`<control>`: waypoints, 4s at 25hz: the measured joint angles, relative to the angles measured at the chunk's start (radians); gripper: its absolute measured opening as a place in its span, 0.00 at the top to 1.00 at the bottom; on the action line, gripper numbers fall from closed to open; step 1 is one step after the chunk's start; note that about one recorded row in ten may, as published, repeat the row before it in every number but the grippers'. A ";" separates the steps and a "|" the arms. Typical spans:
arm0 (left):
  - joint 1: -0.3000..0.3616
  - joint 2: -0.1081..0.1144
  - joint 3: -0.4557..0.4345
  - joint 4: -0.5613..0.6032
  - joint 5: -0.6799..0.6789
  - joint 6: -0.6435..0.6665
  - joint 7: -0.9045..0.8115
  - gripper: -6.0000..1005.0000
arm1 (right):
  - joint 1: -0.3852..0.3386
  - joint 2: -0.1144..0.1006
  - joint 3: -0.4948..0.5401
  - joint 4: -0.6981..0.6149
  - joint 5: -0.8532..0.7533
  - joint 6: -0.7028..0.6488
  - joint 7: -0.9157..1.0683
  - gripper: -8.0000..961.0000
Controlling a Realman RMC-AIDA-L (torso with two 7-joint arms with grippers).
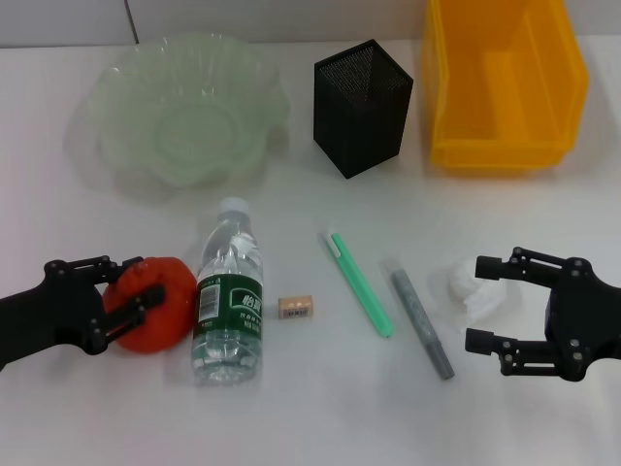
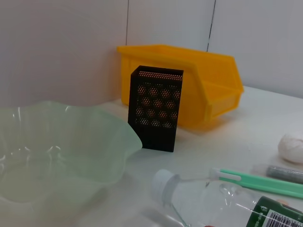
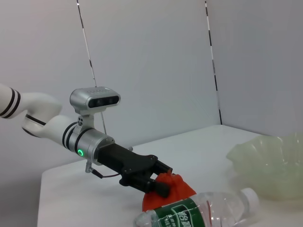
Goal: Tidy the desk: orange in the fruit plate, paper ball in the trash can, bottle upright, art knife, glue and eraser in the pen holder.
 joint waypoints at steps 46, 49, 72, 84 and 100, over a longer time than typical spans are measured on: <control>-0.137 -0.034 0.013 0.019 -0.233 0.071 0.010 0.18 | 0.056 -0.001 -0.057 -0.641 -0.221 0.007 0.873 0.13; -0.086 -0.034 0.067 0.049 -0.225 0.091 0.014 0.17 | 0.092 -0.002 -0.117 -0.752 -0.331 -0.004 1.023 0.13; 0.009 -0.035 0.107 0.051 -0.221 0.116 0.027 0.14 | 0.308 0.003 -0.727 -0.649 -0.702 0.203 1.401 0.15; 0.001 -0.036 0.103 0.051 -0.221 0.113 0.050 0.14 | 0.320 0.002 -0.674 -0.703 -0.703 0.191 1.423 0.39; -0.005 -0.042 0.098 0.050 -0.234 0.116 0.053 0.14 | 0.439 -0.062 -0.255 -0.565 -0.713 0.587 1.269 0.40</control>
